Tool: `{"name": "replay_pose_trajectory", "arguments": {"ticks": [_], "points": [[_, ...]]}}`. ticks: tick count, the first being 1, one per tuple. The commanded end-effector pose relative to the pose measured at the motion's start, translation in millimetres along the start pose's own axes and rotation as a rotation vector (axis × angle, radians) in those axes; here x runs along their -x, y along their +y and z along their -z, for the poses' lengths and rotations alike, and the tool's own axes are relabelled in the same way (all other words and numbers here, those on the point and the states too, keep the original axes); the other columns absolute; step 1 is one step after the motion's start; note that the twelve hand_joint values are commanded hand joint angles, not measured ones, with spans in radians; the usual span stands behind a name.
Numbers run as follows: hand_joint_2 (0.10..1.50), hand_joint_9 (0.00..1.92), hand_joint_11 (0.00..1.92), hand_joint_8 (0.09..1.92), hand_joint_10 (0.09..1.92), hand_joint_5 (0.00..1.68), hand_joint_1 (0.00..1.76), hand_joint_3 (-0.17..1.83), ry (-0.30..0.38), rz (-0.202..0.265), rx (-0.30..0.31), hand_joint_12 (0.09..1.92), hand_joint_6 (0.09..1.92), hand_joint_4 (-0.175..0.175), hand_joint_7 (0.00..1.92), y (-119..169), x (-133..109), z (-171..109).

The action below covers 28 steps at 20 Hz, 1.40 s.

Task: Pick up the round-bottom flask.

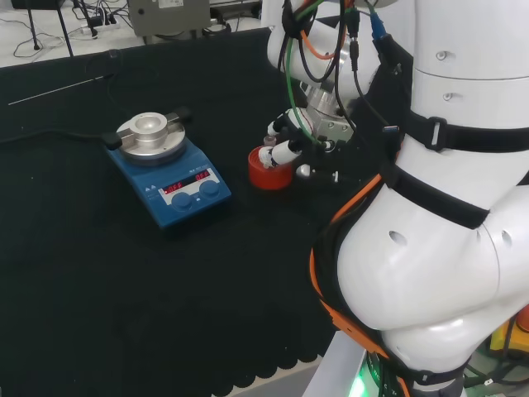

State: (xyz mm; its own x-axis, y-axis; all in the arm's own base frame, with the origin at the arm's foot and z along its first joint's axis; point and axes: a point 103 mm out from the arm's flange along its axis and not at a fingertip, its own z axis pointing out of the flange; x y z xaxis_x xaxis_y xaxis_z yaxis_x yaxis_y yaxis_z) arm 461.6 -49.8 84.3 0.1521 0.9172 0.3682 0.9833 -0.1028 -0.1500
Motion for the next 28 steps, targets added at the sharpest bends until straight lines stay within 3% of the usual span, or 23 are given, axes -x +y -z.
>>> {"name": "replay_pose_trajectory", "arguments": {"ticks": [1,10,25,27,28], "points": [[0.59,0.47,0.00,0.67,0.69,0.63,0.93,0.64,-0.004,0.001,0.015,1.39,0.62,-0.060,0.32,3.5,-1.0,-0.4],[0.60,0.48,0.00,0.68,0.69,0.73,0.93,0.65,-0.002,0.001,0.029,1.40,0.78,-0.076,0.33,3.2,-1.9,1.5],[0.69,0.54,0.07,0.68,0.68,0.89,0.92,0.66,-0.005,0.007,0.062,1.39,0.84,-0.103,0.39,3.2,-9.2,2.7],[0.82,0.57,0.10,0.68,0.67,0.99,1.00,0.48,-0.010,0.007,0.080,1.38,0.92,0.066,0.43,2.2,-10.6,3.1],[0.83,0.60,0.13,0.67,0.65,1.03,1.04,0.49,-0.016,0.005,0.089,1.37,0.94,0.092,0.46,1.7,-11.4,3.8]]}}
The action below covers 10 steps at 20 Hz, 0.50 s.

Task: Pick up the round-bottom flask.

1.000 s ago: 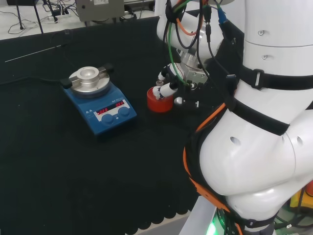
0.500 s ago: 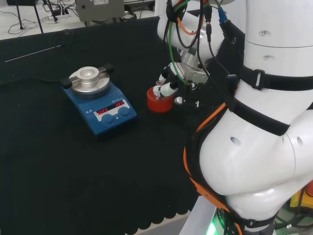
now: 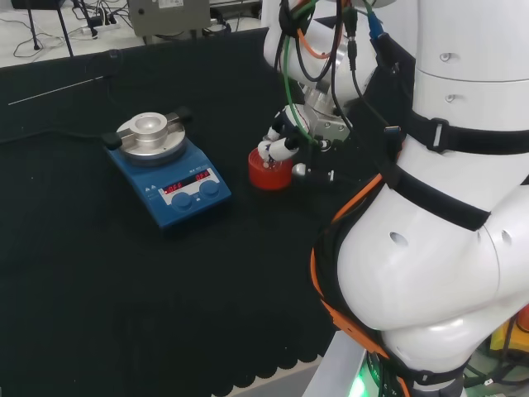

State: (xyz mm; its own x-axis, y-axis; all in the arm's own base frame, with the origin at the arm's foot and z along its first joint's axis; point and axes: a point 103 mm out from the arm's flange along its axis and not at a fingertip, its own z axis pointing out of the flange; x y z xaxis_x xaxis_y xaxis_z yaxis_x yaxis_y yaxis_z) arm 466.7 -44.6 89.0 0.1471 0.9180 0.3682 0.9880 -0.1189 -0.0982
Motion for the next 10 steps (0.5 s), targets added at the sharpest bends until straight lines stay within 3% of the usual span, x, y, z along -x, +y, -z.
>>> {"name": "replay_pose_trajectory", "arguments": {"ticks": [1,4,10], "points": [[0.80,0.63,0.15,0.65,0.63,1.06,1.06,0.55,-0.020,0.000,0.040,1.36,0.96,0.087,0.49,-2.2,-5.2,2.2],[0.71,0.69,0.20,0.63,0.60,1.08,1.10,0.74,-0.013,0.006,0.046,1.35,1.04,0.054,0.55,-2.2,-7.3,7.0],[0.67,0.71,0.23,0.63,0.59,1.09,1.11,0.83,0.006,-0.007,0.034,1.35,1.07,0.030,0.57,-3.1,-11.8,24.6]]}}
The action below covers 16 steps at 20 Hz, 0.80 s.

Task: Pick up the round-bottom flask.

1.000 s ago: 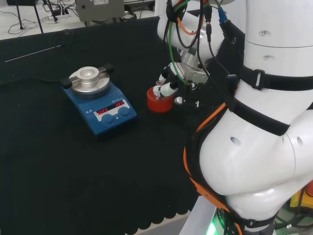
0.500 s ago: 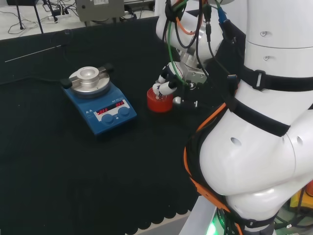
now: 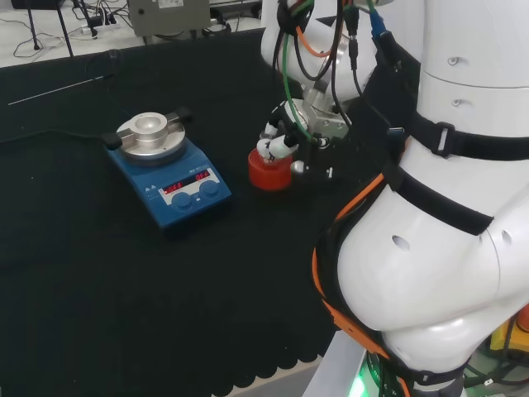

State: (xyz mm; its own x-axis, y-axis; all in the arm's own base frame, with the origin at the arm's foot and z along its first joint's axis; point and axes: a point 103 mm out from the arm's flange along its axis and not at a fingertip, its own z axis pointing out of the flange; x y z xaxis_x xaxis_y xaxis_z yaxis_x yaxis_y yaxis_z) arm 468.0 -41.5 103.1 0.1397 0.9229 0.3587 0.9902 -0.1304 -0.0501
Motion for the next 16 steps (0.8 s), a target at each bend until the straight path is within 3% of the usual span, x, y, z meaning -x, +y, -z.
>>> {"name": "replay_pose_trajectory", "arguments": {"ticks": [1,9,16], "points": [[0.66,0.71,0.23,0.63,0.59,1.09,1.11,0.83,0.022,-0.022,-0.018,1.35,1.07,0.028,0.57,-2.1,-3.8,16.5],[0.64,0.71,0.23,0.63,0.59,1.11,1.12,0.87,0.037,-0.036,-0.039,1.35,1.07,0.000,0.56,-5.2,-11.0,43.0],[0.63,0.71,0.24,0.63,0.59,1.11,1.12,0.88,0.034,-0.018,-0.026,1.35,1.07,-0.004,0.56,-5.7,-38.4,71.3]]}}
